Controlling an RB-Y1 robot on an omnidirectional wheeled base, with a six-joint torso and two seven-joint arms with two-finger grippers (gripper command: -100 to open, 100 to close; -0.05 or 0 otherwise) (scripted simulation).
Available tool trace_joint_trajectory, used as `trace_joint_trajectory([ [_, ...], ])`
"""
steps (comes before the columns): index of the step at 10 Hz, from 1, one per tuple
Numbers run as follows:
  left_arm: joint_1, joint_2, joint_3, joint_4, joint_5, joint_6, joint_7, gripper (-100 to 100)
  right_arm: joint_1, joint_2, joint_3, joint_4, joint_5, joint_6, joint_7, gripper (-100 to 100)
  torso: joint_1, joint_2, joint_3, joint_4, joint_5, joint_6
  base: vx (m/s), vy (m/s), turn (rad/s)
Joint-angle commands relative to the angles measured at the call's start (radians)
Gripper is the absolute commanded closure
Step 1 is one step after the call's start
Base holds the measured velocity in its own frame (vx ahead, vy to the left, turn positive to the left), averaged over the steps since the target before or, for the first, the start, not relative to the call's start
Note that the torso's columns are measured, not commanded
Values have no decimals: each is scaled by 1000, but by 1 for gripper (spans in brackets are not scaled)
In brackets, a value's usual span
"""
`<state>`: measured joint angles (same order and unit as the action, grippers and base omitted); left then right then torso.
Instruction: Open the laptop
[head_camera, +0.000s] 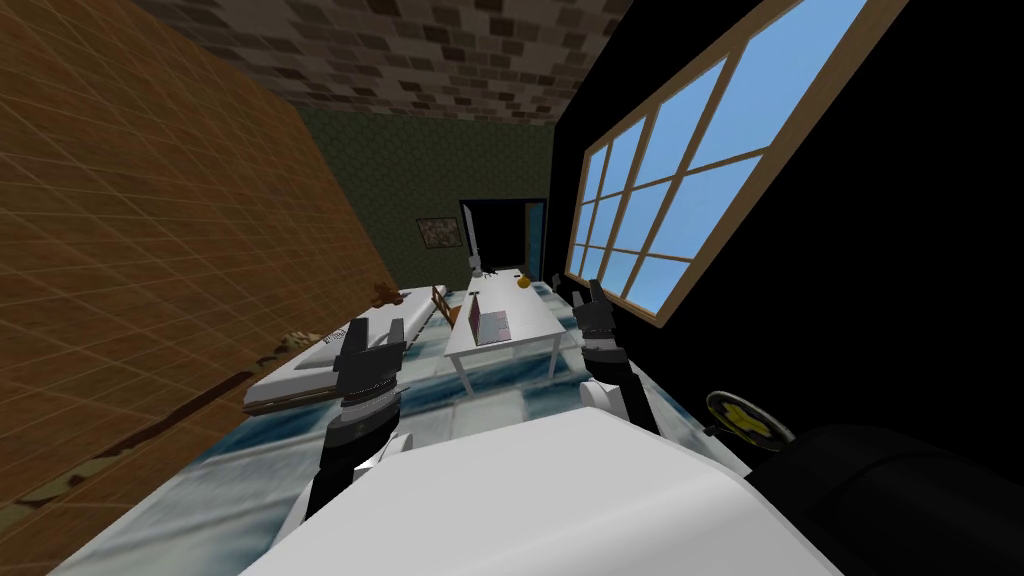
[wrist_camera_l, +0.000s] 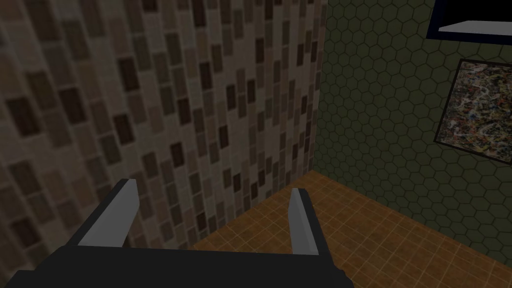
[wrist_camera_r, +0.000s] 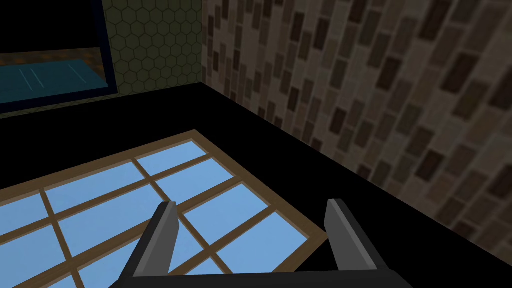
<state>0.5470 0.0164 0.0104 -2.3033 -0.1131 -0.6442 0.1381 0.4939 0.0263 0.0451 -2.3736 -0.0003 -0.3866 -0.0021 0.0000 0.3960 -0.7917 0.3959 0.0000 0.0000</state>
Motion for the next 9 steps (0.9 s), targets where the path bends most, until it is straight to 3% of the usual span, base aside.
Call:
trace_joint_trajectory([
  [1,0,0,0,0,0,0,0,0,0,0,0,0,0,0,0,0,0,74,-147,74,0,0,0,0,0],
  [3,0,0,0,0,0,0,0,0,0,0,0,0,0,0,0,0,0,222,-443,221,0,0,0,0,0],
  [4,0,29,0,2,-3,8,-1,-100,0,0,0,0,0,0,0,0,0,295,-590,295,0,0,16,-3,-7],
  [6,1,65,0,7,-10,25,-3,-100,0,0,0,0,0,0,0,0,0,337,-679,338,0,0,28,-9,-15],
  [9,5,120,1,26,-37,94,-11,-100,0,0,0,0,0,0,0,0,-1,340,-685,342,0,0,71,-28,-29],
])
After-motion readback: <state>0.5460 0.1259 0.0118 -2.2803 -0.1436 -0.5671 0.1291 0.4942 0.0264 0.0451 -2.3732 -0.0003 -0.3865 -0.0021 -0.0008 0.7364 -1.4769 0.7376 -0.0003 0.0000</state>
